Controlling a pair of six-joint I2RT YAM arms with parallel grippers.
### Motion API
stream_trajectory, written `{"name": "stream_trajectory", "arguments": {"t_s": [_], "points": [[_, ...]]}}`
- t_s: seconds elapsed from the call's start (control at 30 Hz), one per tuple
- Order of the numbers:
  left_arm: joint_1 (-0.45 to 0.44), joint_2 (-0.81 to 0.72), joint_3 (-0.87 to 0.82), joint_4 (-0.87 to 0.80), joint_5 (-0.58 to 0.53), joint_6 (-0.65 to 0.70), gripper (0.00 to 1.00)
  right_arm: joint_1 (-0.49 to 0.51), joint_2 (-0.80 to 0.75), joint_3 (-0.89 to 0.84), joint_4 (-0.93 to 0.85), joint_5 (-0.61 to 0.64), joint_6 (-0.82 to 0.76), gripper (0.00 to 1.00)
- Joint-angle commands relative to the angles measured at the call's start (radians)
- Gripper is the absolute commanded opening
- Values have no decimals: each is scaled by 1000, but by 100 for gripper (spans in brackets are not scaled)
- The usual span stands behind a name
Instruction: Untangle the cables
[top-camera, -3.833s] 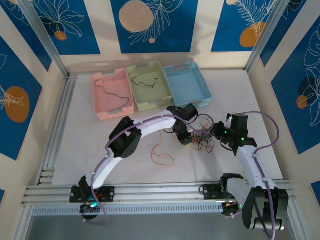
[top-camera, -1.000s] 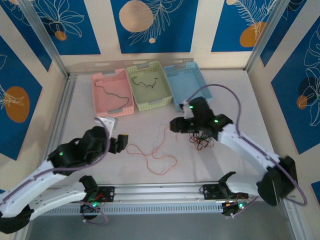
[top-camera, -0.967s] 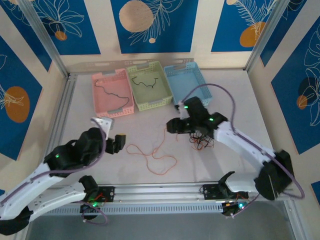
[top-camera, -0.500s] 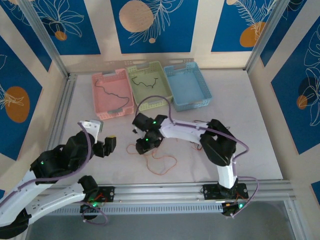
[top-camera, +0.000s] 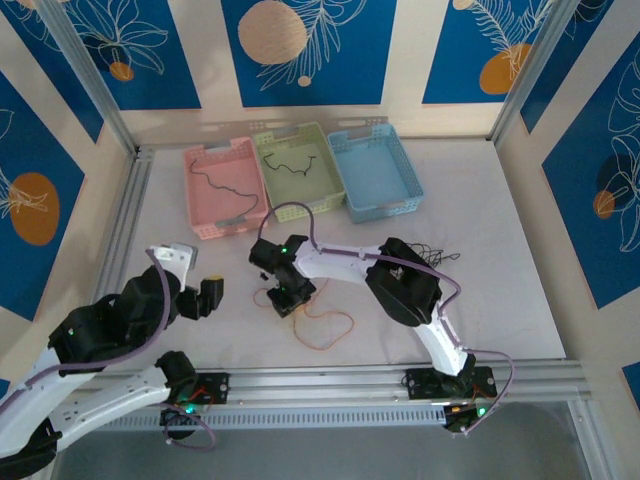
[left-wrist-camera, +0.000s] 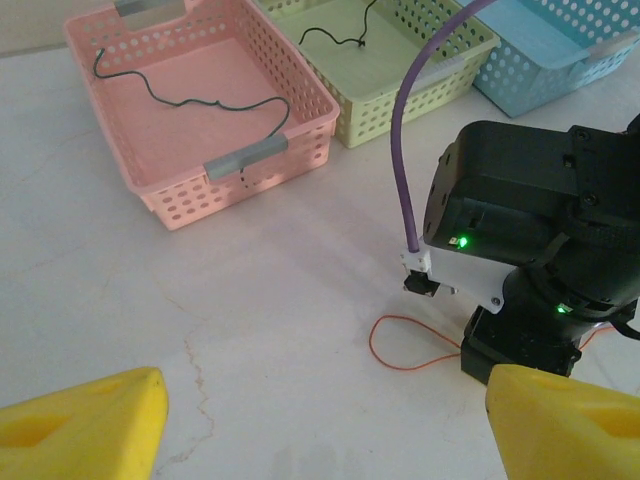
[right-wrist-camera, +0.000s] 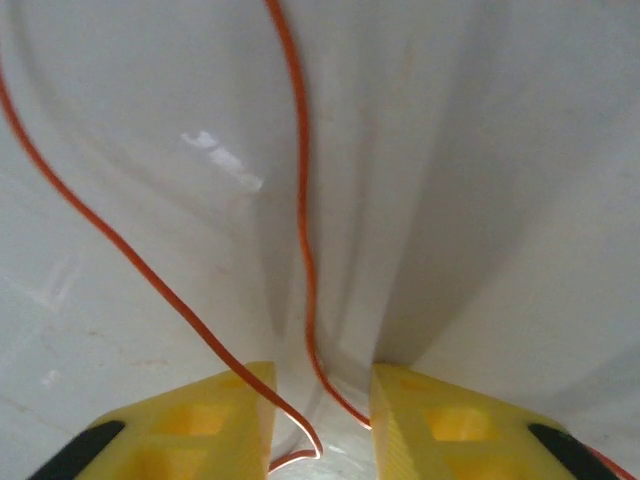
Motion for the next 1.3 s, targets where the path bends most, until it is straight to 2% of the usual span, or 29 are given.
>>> {"name": "stream_trajectory", "arguments": {"t_s": [0.0,0.27,0.43,0.6,0.8,0.93,1.1,1.27], "points": [[7,-10,-11,-10,-24,16,83,29,38,39,-76,9,-10,25],[7,-5,-17,-7,-23,16,83,37,69,72,-112,25,-5,0],[7,0,-22,-4,-23,16,84,22,3,74,-88,66,-14,0],[8,8,-24,-4,-21,16,84,-52,-161,87,-50,87,-22,0],[8,3,-26,-1,-24,16,84,-252,-399,122,23,20,-2,0],[8,2,-28,1,-23,17,84,-449,-485,203,60,-74,52,0],[8,6,-31,2,-23,18,84,-629,-441,407,50,-138,96,0],[8,11,-32,4,-21,18,84,-768,-307,649,40,-219,168,0]]}}
